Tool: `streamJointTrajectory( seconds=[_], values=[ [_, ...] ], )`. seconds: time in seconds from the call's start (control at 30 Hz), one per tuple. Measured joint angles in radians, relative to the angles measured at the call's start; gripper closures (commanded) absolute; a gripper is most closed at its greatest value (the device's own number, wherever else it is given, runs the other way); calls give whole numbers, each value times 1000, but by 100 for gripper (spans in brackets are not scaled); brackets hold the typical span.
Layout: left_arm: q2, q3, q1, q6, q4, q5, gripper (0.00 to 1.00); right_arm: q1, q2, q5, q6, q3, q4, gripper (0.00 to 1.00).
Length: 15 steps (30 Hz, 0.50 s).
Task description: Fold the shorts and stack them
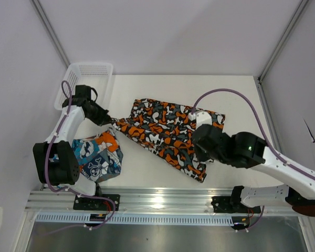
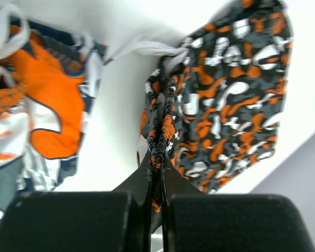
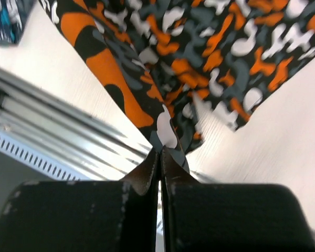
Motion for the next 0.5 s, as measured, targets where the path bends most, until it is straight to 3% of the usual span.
streamJointTrajectory(
  seconds=[0.5],
  values=[
    [16, 144, 2, -265, -77, 54, 100, -642, 68, -417, -367, 151, 78, 100]
  ],
)
